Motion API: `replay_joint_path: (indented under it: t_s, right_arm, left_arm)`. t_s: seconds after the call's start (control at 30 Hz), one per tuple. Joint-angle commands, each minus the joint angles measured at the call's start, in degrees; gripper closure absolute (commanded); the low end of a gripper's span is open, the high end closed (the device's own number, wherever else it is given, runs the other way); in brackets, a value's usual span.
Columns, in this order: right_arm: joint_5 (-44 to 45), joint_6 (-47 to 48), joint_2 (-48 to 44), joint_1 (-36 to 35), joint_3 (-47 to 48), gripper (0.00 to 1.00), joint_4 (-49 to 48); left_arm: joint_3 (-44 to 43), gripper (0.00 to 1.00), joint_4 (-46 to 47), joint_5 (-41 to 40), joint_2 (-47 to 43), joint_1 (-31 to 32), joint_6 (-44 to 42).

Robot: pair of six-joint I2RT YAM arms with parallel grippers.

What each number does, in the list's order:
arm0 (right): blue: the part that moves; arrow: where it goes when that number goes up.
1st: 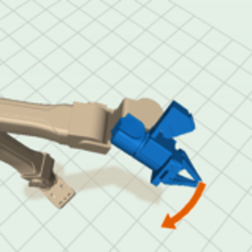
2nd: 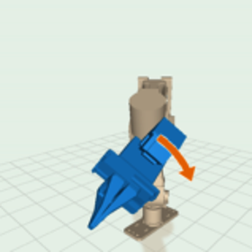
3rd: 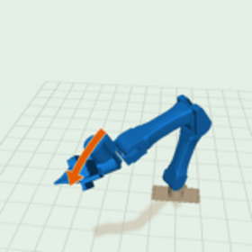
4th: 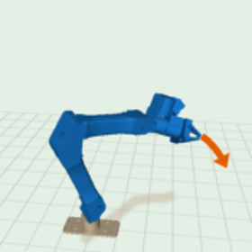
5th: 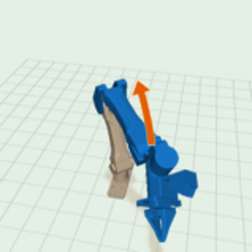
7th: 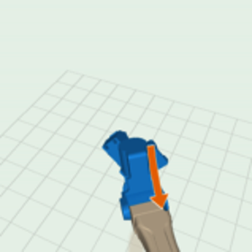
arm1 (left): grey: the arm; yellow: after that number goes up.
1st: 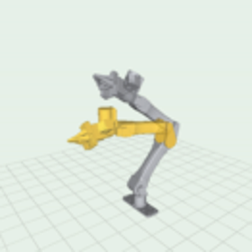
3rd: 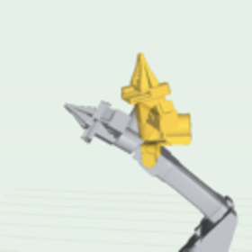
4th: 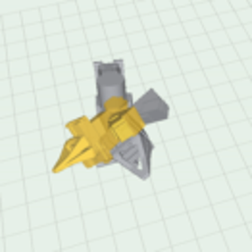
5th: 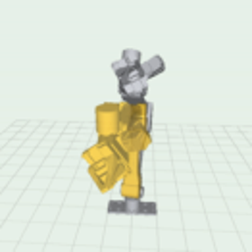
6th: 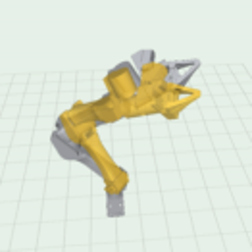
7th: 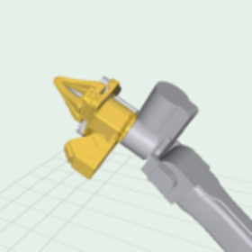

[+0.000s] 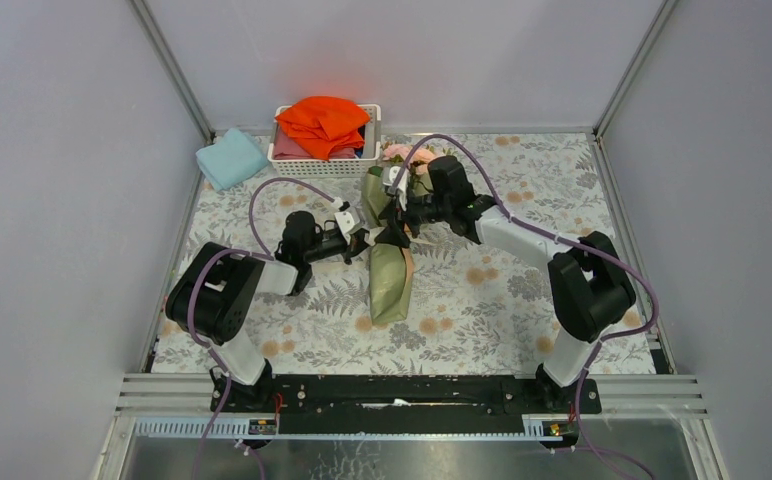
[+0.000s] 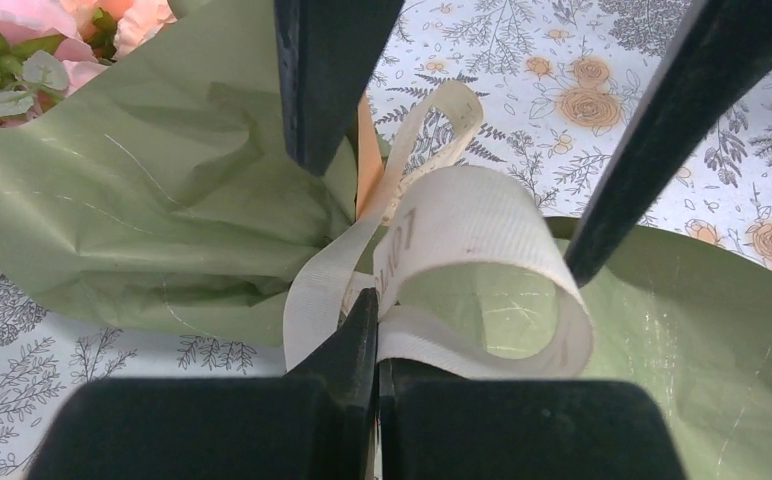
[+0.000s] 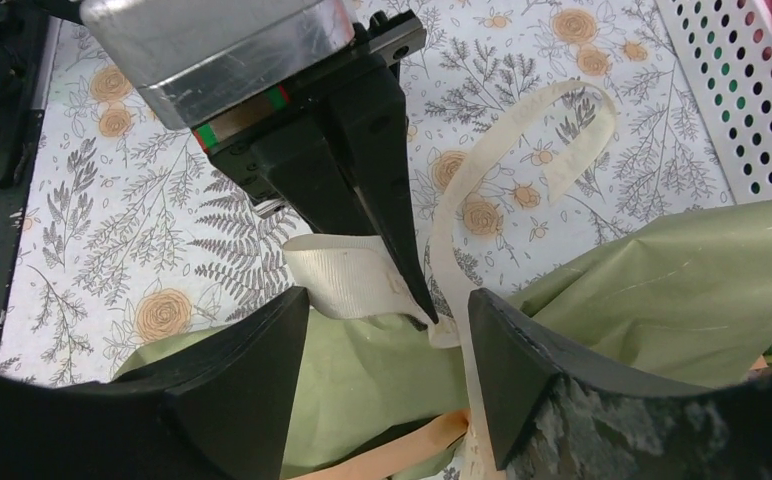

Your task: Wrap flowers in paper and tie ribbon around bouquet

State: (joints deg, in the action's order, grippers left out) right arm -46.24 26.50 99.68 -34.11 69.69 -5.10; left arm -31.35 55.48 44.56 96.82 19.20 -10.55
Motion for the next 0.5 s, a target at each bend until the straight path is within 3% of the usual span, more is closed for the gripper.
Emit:
replay_joint_path:
  t_s: [0.0, 0.1, 0.3, 0.4, 0.47]
  right_arm:
    - [-3.0, -0.8, 0.1, -0.9, -0.3, 0.38, -5.2]
    - [-4.4, -2.8, 0.3, -1.5, -1.2, 0.55, -6.8]
    - [-5.7, -3.6, 0.6, -2.2, -1.0, 0.61, -7.5]
    - [-5.7, -3.6, 0.5, -2.2, -0.6, 0.87, -6.4]
    - [-5.1, -3.0, 0.1, -2.2, -0.2, 1.0, -4.7]
  left_arm:
    - [-1.1, 1.0, 0.2, 0.0, -0.3, 0.1, -2.5]
    - [-1.1, 1.0, 0.0, 0.1, -0.2, 0.2, -2.5]
    - [-2.0, 1.0, -1.4, -0.3, 0.1, 0.3, -2.6]
    - [-2.2, 1.0, -1.7, -0.3, 0.1, 0.3, -2.6]
    - [-2.4, 1.0, -1.9, -0.4, 0.2, 0.3, -2.7]
